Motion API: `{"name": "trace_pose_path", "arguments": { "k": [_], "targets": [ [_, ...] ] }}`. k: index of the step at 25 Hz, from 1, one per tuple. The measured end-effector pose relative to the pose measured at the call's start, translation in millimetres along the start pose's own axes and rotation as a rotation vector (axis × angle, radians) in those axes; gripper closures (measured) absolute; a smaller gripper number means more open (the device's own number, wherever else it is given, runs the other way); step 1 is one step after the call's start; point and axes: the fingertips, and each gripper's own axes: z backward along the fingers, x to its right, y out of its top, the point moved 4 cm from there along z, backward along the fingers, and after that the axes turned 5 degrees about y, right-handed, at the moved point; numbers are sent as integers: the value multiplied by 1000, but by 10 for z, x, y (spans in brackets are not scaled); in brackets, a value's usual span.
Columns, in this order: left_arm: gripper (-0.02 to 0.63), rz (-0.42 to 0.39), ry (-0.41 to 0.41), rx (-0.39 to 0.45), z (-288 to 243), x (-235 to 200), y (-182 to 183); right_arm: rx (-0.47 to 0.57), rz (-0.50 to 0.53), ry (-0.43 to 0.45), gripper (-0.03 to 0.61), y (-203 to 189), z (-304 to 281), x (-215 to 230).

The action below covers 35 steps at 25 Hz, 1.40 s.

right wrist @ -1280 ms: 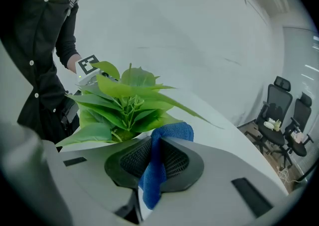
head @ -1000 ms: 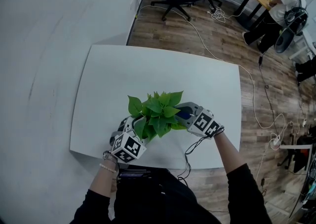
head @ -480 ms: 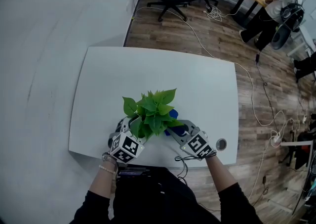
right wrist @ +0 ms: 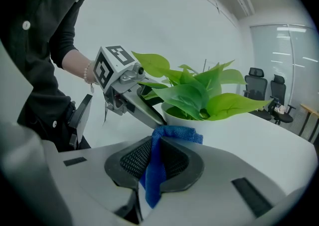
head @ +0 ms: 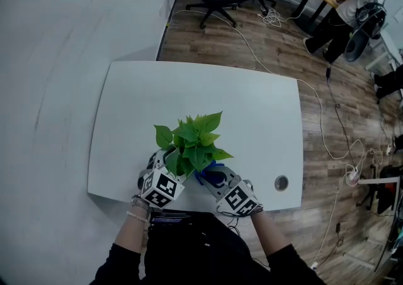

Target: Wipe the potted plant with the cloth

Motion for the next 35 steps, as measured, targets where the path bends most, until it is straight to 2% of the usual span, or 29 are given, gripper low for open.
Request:
{"name": "trace_pose_path", "arguments": {
  "k": [5, 10, 16, 20, 24, 27, 29, 32, 35],
  "targets": [
    [265, -9, -4, 0, 8, -8, 8, 1, -10, 33, 503, 43, -6, -25],
    [272, -24, -16, 6, 19, -18, -1, 27, -67, -12, 503, 13, 115, 119],
    [279, -50, -39, 14, 41, -54, -18, -1, -68, -106, 503, -28, 356, 599],
    [282, -61, -56, 18, 36, -65, -36, -51, 16, -129, 503, 33, 475, 1044],
    [284, -65, -62, 20, 34, -66, -37, -118, 165, -58, 503, 281, 458, 1365],
    [284, -66, -66, 20, 17, -76, -43, -214, 341, 53, 503, 457, 317, 1427],
    [285, -67, -68, 21, 10, -80, -45, -268, 423, 139, 503, 501, 183, 1397],
    [287, -69, -70, 21, 10, -81, -41, -314, 495, 243, 503, 521, 3, 1321],
    [287, -70, -69, 20, 21, -82, -38, -354, 533, 288, 503, 471, -99, 1278]
  ]
}}
